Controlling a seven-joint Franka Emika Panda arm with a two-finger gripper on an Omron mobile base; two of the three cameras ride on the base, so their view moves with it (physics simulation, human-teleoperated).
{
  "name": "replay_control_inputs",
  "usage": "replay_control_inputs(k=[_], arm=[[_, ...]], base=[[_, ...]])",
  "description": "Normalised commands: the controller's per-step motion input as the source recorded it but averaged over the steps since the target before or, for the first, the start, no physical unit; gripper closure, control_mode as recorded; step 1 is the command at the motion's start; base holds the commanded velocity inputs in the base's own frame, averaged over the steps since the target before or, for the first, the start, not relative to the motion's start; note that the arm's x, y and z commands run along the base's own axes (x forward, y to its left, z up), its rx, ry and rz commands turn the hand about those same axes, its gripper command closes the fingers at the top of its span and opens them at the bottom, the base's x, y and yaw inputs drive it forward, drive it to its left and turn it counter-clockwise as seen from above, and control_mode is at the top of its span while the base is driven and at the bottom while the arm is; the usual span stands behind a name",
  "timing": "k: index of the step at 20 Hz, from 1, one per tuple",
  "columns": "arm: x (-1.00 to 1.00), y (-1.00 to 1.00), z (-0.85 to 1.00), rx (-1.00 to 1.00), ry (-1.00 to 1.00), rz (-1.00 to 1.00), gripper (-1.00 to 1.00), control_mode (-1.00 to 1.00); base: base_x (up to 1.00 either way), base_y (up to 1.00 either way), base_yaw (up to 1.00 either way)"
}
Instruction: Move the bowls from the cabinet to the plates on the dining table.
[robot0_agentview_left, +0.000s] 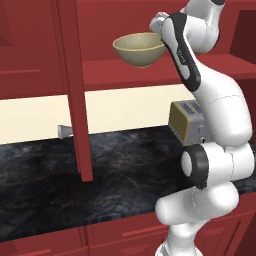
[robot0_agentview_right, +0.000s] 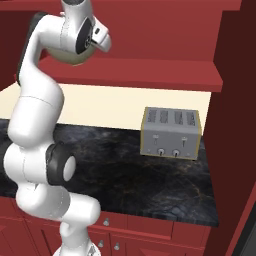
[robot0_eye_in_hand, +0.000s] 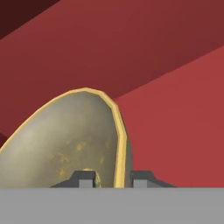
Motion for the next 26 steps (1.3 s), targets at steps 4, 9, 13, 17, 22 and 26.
replay_control_inputs(k=[4,9,13,17,22,26], arm=[[-0.97,-0.17,0.0,0.0,-0.08,0.0,1.0,-1.0],[-1.0,-0.19,0.0,0.0,-0.07,0.0,1.0,-1.0],[-1.0,-0.19,-0.07,0.0,-0.09,0.0,1.0,-1.0],[-1.0,-0.26,-0.15,0.0,-0.1,0.0,1.0,-1.0],[-1.0,-0.27,-0.17,0.0,-0.11,0.0,1.0,-1.0],[-1.0,-0.11,-0.23,0.0,-0.1,0.0,1.0,-1.0]], base=[[0.0,0.0,0.0],[0.0,0.0,0.0],[0.0,0.0,0.0],[0.0,0.0,0.0],[0.0,0.0,0.0],[0.0,0.0,0.0]])
